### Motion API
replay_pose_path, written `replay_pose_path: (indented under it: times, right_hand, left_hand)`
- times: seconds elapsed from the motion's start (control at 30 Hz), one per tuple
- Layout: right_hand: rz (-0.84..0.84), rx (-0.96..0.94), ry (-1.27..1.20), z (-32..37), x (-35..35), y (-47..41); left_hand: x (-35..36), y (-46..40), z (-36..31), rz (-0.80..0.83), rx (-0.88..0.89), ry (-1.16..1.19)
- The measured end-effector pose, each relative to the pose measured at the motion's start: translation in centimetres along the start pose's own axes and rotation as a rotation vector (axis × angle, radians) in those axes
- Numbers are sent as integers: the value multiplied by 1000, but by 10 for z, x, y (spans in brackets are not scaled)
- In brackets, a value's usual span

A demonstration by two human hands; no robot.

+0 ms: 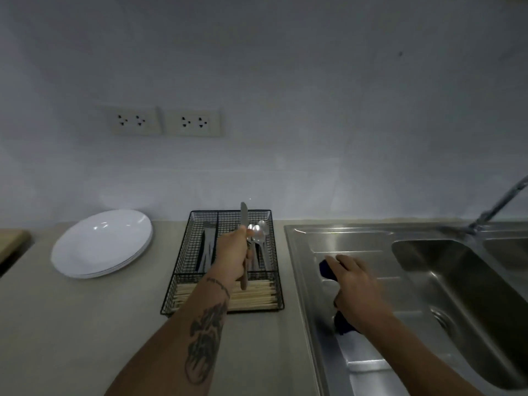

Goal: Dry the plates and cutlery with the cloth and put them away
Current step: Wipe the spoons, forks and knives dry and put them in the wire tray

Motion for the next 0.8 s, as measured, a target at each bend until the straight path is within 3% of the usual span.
replay_pose_path:
  times: [0.33, 0.67, 0.8]
  right_hand:
    - [2, -19, -116, 26, 28, -37]
    - [34, 13, -153, 15, 34, -50]
    - [40, 22, -169, 17, 33, -48]
  left_hand:
    - [-78, -98, -56, -236, -49, -89]
    - [-72, -119, -38, -349, 74, -731]
    - [-67, -110, -31, -374, 121, -772]
Point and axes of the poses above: each hand's wrist, its own y-axis away from the middle knuckle, its own x-axis out of the palm, z = x × y, the point moved 3 cm from there along -y, towards the middle knuckle, and after that the axes turned 10 degrees about -x, right-handed, at the moved point
